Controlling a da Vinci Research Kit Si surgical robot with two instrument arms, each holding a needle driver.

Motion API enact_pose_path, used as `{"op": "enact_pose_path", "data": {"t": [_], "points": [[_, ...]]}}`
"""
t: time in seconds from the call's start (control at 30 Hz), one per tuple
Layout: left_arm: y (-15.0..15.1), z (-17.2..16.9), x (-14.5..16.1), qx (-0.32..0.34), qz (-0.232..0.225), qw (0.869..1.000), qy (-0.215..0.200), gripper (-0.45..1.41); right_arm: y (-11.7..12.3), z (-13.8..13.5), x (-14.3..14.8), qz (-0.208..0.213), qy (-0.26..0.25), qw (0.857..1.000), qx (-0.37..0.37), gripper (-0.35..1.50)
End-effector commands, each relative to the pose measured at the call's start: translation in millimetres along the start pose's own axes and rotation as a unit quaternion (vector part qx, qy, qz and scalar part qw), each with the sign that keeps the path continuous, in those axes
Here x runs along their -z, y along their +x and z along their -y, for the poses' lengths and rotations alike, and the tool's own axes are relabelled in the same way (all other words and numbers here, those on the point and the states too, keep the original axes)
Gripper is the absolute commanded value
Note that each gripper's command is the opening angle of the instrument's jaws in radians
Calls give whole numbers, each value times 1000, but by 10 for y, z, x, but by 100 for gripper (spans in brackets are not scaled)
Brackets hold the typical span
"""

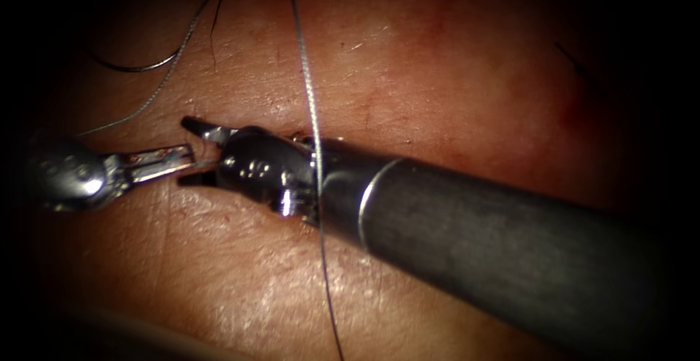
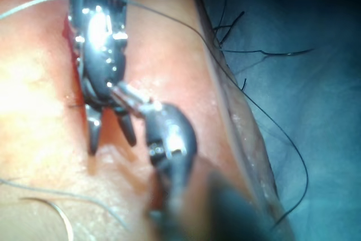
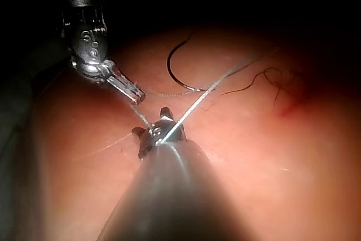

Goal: Wound Closure

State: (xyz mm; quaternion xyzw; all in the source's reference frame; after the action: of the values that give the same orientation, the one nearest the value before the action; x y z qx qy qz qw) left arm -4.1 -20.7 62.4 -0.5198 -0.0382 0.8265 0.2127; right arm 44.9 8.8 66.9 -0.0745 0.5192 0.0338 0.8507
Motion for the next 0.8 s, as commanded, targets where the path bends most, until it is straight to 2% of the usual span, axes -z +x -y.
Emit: {"op": "enact_pose_path", "data": {"t": [0.03, 0.3, 0.43, 0.5, 0.53, 0.8], "points": [[-8, -10, 0, 2, 2, 1000, -1, -45, -2, 9, -16, -1, 0, 1000, 1, 148], [-5, -11, -2, 3, 1, 1000, -2, -45, -1, 11, -27, -7, 4, 1000, 8, 148], [-5, -11, -2, 3, 1, 1000, -2, -45, -3, 11, -25, -9, 6, 1000, 9, 133], [-5, -11, -3, 3, 1, 1000, -2, -45, 0, 12, -20, -22, 26, 999, 12, 25], [-5, -11, -3, 3, 1, 1000, -1, -45, 3, 10, -16, -20, 30, 999, 10, -35], [-5, -11, -1, 2, 1, 1000, -2, -45, 16, 2, -2, 9, 29, 999, 42, -35]]}}
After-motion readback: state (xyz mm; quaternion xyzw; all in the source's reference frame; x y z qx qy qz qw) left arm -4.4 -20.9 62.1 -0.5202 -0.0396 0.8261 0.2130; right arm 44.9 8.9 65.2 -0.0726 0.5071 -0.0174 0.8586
